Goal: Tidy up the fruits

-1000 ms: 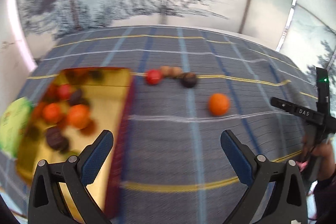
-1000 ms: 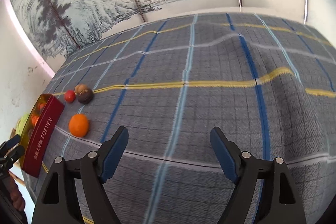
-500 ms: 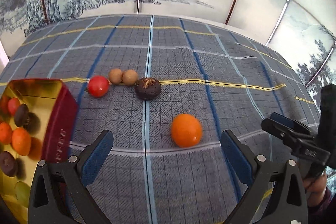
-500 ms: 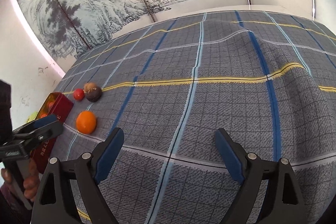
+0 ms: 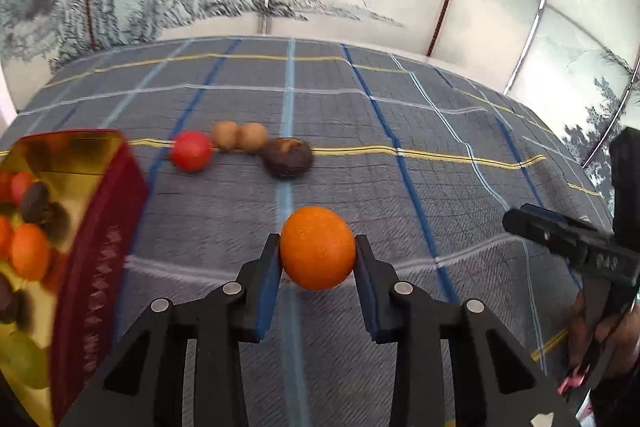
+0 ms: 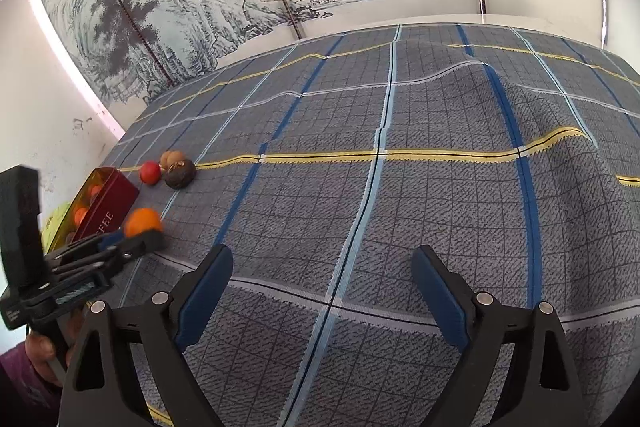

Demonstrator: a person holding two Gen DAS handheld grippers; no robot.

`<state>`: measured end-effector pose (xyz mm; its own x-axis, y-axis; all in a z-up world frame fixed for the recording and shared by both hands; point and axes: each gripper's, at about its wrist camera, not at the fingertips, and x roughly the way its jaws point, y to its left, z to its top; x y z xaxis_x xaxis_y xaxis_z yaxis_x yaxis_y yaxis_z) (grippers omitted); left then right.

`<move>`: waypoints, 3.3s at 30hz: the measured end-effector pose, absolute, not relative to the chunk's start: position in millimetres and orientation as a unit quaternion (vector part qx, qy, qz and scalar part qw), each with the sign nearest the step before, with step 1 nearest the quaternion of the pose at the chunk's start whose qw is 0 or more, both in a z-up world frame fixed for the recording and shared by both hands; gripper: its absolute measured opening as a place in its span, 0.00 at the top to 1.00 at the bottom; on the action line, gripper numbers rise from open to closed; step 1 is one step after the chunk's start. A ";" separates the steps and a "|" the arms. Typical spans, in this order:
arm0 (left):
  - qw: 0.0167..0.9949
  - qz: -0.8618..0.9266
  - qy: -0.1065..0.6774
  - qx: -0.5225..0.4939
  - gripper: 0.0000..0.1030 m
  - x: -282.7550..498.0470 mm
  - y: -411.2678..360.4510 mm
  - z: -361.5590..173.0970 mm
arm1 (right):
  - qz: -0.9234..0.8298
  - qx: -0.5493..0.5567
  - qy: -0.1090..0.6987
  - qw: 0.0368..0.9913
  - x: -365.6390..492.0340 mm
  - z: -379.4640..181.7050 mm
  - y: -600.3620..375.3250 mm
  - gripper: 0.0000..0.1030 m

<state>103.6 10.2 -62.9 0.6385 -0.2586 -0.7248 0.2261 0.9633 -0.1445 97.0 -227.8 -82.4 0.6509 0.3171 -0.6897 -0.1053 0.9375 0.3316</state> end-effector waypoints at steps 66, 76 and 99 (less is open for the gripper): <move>0.911 -0.086 0.396 -0.072 0.69 82.8 57.0 -64.7 | 0.128 0.020 0.411 0.902 133.0 -86.1 -211.6 0.62; 0.912 -0.083 0.396 -0.067 0.69 82.5 57.5 -63.7 | 0.119 0.028 0.411 0.904 134.5 -86.9 -217.1 0.62; 0.923 -0.068 0.370 -0.085 0.76 28.3 90.3 -21.4 | 0.112 0.013 0.411 0.904 134.2 -87.4 -213.1 0.62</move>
